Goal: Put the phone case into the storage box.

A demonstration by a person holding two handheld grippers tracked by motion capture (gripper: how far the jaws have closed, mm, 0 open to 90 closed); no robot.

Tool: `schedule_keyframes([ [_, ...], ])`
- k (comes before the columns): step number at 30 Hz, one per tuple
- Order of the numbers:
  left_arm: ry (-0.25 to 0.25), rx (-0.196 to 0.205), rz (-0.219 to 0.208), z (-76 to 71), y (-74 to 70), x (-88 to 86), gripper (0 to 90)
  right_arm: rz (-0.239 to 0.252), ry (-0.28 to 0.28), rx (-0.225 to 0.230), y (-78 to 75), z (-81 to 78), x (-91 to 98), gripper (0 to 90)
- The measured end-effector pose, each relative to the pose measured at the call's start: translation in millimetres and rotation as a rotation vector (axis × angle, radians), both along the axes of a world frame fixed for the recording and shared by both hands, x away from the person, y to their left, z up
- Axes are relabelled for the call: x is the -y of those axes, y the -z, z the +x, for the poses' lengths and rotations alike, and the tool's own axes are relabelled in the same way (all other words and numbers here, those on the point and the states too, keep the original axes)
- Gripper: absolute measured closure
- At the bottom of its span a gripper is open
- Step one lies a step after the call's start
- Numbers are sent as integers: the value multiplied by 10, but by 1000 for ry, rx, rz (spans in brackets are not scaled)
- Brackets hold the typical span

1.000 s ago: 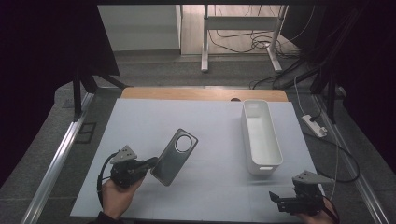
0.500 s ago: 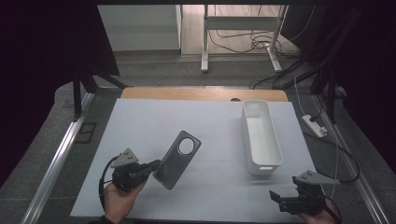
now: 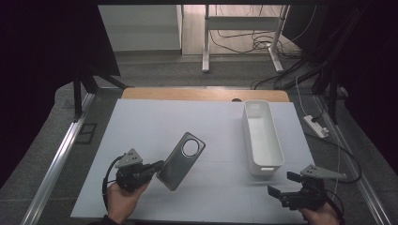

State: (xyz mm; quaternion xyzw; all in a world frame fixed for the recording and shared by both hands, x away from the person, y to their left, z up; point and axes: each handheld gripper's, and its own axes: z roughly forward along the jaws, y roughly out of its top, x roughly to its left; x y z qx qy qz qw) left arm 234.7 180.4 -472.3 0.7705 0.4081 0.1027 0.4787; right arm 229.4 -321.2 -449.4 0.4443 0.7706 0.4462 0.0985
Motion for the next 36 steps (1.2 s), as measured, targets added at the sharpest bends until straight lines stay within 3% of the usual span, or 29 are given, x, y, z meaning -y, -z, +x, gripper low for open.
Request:
schedule_keyframes([
  [1, 0, 1, -1, 1, -2, -1, 891, 31, -1, -9, -37, 23, -8, 0],
  [7, 4, 2, 1, 15, 2, 15, 892, 73, -15, -30, -100, 93, -33, 0],
  [17, 21, 9, 10, 38, 3, 67, 892, 50, -59, -36, -149, 280, -184, 0],
  [22, 25, 9, 9, 42, 2, 75, 891, 106, -80, -52, -170, 346, -248, 0],
  [25, 26, 7, 10, 42, 9, 81, 892, 86, -86, -62, -152, 404, -306, 0],
  [36, 34, 10, 12, 57, 0, 116, 891, 93, -113, -90, -140, 480, -464, 0],
])
